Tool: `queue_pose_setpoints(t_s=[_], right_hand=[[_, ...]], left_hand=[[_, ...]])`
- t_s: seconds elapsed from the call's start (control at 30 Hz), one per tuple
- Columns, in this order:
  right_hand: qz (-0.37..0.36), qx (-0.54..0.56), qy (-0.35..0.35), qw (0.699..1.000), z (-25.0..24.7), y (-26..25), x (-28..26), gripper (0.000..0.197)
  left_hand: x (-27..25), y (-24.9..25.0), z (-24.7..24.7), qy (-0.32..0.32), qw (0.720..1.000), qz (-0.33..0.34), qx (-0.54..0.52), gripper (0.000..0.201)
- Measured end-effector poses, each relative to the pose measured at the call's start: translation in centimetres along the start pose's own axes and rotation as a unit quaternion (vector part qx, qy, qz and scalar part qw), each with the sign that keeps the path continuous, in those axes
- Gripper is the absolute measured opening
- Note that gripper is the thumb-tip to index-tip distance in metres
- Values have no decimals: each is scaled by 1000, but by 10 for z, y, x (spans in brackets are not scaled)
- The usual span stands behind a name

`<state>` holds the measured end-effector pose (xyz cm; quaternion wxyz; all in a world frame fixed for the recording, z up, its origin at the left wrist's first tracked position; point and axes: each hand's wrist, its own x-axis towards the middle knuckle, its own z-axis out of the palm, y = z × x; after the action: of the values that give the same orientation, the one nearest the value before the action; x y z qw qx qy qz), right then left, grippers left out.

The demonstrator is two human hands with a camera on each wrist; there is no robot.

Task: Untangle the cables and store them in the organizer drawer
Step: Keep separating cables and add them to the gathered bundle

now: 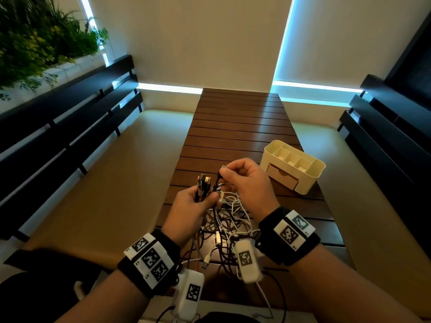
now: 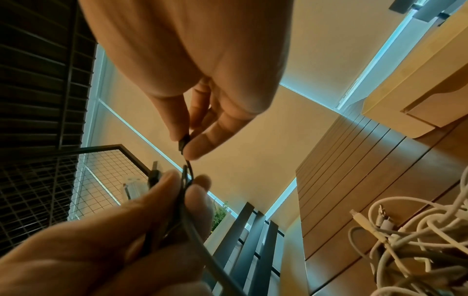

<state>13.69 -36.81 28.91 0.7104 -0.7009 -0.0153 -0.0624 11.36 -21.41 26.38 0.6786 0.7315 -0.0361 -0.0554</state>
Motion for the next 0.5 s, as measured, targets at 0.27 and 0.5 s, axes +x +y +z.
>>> queue_pose_setpoints(t_s=[0.27, 0.5], right_hand=[[3, -40, 36, 999, -2, 2, 6, 11], [21, -58, -7, 998, 13, 6, -1, 12]], left_hand=[[3, -3, -2, 33, 999, 16, -10, 16], [6, -5, -2, 55, 997, 23, -46, 10]])
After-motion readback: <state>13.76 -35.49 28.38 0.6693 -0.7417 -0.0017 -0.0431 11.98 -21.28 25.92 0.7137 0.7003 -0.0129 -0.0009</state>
